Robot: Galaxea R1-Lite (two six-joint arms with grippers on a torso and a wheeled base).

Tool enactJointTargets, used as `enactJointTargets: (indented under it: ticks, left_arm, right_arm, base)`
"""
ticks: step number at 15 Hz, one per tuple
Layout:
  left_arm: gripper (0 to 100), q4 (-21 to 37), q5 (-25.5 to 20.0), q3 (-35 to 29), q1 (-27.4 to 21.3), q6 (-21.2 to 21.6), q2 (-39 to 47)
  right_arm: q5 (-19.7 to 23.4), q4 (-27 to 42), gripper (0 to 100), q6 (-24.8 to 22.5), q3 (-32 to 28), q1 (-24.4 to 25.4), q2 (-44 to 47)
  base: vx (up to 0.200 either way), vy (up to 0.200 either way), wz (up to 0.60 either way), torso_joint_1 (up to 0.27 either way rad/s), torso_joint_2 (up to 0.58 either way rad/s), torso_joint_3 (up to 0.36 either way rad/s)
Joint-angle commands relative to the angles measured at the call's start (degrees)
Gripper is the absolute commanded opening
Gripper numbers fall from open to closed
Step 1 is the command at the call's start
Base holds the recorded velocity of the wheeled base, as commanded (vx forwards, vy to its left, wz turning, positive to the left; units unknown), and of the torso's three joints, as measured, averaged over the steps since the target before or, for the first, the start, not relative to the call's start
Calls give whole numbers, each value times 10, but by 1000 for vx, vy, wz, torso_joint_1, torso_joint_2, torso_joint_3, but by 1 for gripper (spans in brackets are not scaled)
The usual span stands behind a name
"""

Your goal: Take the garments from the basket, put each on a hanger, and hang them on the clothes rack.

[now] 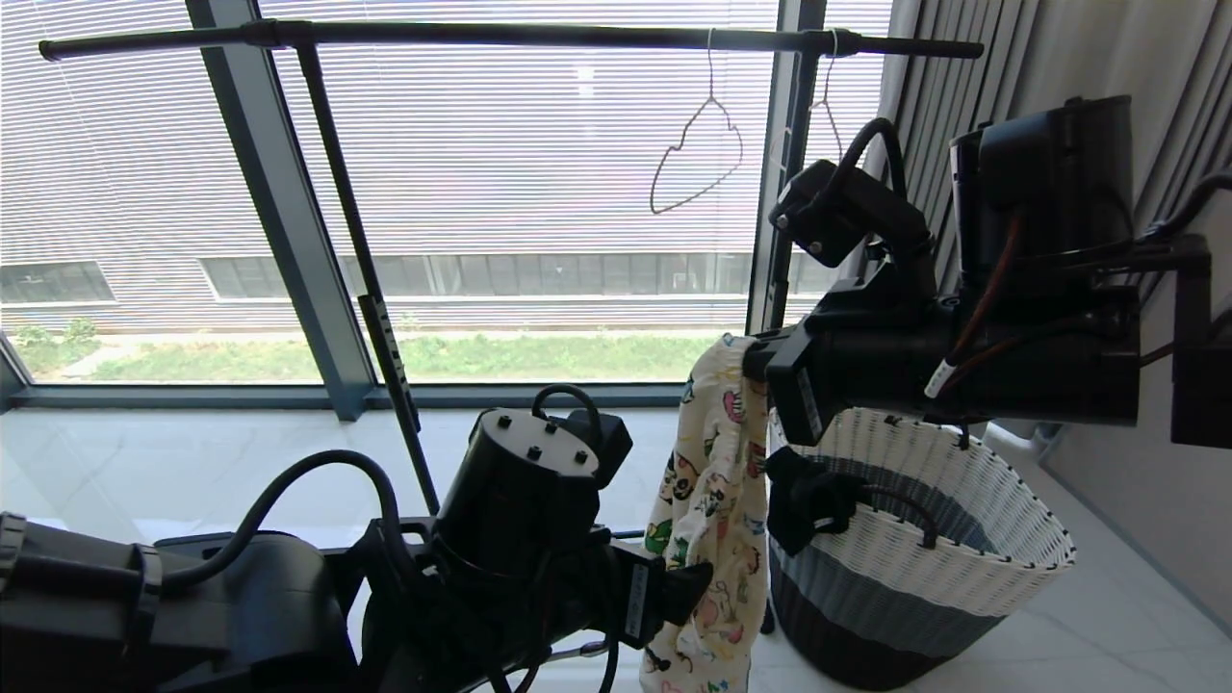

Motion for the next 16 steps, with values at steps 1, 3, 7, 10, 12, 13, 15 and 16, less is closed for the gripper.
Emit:
enactJointTargets:
  ticks: [1, 3, 7, 10, 12, 13, 15, 16]
  left_arm:
    - [100, -4, 0, 17, 18, -5, 28]
    - [100, -47, 12, 10, 27, -47, 82]
    - [100, -63, 36, 18, 27, -49, 123]
    - [100, -63, 64, 54, 27, -47, 115]
    - [0, -63, 84, 63, 25, -47, 94]
    - [0, -63, 91, 63, 21, -46, 80]
    - [0, -63, 121, 73, 19, -24, 40]
    - [0, -63, 121, 81, 20, -7, 3]
  right_arm:
    - [1, 0, 0, 1, 0, 5, -6]
    - [1, 2, 0, 2, 0, 5, -14]
    - [-24, 4, 0, 8, 1, 2, -23]
    - [-35, 5, 0, 19, 7, -12, -29]
    - [-36, 5, 0, 19, 26, -15, -34]
    - [-38, 5, 0, 20, 40, -15, -44]
    - [-40, 5, 0, 20, 81, -15, -64]
    - [-43, 5, 0, 20, 103, -18, -77]
  base:
    - [0, 0, 0, 0, 0, 0]
    - [0, 0, 0, 0, 0, 0]
    - [0, 0, 0, 0, 0, 0]
    - [0, 0, 0, 0, 0, 0]
    - [0, 0, 0, 0, 0, 0]
    - [0, 0, 0, 0, 0, 0]
    - [0, 0, 0, 0, 0, 0]
    - [0, 0, 0, 0, 0, 0]
